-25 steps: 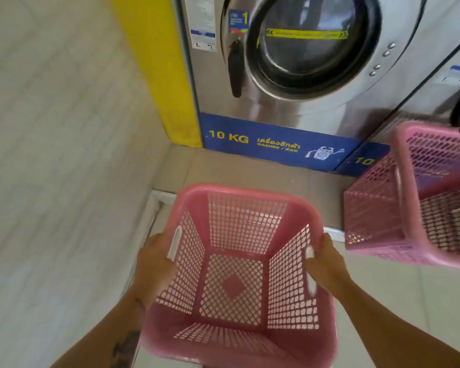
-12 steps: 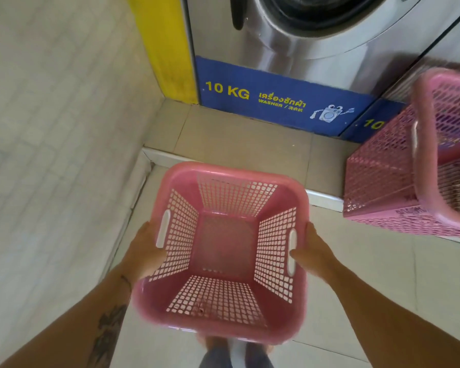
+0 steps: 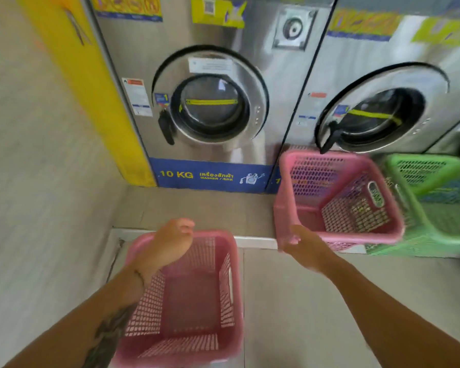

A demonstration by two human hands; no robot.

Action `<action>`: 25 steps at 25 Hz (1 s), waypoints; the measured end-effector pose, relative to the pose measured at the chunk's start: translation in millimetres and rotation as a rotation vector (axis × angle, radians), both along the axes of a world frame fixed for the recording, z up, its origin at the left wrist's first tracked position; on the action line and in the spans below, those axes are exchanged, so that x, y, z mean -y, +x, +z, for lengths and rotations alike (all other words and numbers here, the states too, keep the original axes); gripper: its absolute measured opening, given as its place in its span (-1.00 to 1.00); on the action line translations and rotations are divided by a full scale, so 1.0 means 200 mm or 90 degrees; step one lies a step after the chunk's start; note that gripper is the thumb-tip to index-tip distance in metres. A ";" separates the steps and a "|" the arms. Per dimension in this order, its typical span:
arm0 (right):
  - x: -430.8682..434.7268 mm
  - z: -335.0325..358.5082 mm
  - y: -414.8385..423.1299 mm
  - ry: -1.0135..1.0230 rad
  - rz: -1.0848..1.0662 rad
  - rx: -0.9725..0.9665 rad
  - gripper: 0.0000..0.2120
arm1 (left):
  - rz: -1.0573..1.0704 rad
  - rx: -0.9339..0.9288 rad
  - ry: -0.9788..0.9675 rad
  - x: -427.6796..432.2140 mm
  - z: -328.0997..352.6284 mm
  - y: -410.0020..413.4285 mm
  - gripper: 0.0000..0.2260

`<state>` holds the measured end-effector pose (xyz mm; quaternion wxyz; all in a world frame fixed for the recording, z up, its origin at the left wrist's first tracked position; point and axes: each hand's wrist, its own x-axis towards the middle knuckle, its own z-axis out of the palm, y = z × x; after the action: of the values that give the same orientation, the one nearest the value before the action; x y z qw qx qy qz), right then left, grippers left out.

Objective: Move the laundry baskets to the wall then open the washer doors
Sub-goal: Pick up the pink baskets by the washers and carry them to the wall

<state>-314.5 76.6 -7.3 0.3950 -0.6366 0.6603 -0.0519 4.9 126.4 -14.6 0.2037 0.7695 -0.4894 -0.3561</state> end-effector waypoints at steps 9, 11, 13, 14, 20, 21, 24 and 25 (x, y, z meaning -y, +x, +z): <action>0.20 0.51 -1.23 -0.089 -0.032 0.039 -0.66 | -0.110 0.053 -0.090 0.34 0.40 -1.22 -0.71; 0.26 0.56 -1.46 -0.074 -0.028 0.015 -0.69 | -0.112 0.060 -0.069 0.38 0.38 -1.46 -0.72; 0.32 0.58 -1.62 -0.066 -0.029 -0.007 -0.64 | -0.121 0.072 -0.055 0.42 0.36 -1.63 -0.79; 0.36 0.57 -1.68 -0.064 -0.032 -0.012 -0.61 | -0.127 0.081 -0.041 0.45 0.34 -1.69 -0.81; 0.73 0.37 -1.86 -0.043 -0.031 -0.077 -0.45 | -0.109 0.086 -0.006 0.84 0.17 -1.83 -0.70; 0.81 0.33 -1.86 -0.038 -0.033 -0.094 -0.41 | -0.106 0.106 -0.011 0.92 0.14 -1.83 -0.68; 1.10 0.16 -1.84 -0.035 -0.023 -0.150 -0.38 | -0.051 0.152 -0.017 1.18 -0.05 -1.83 -0.59; 1.22 0.08 -1.82 -0.037 -0.004 -0.175 -0.43 | -0.036 0.167 -0.011 1.27 -0.13 -1.81 -0.52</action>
<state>-678.9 -167.0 9.4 0.2817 -0.6467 0.7087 0.0155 -358.1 -127.5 -40.0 0.1344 0.7936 -0.5366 -0.2534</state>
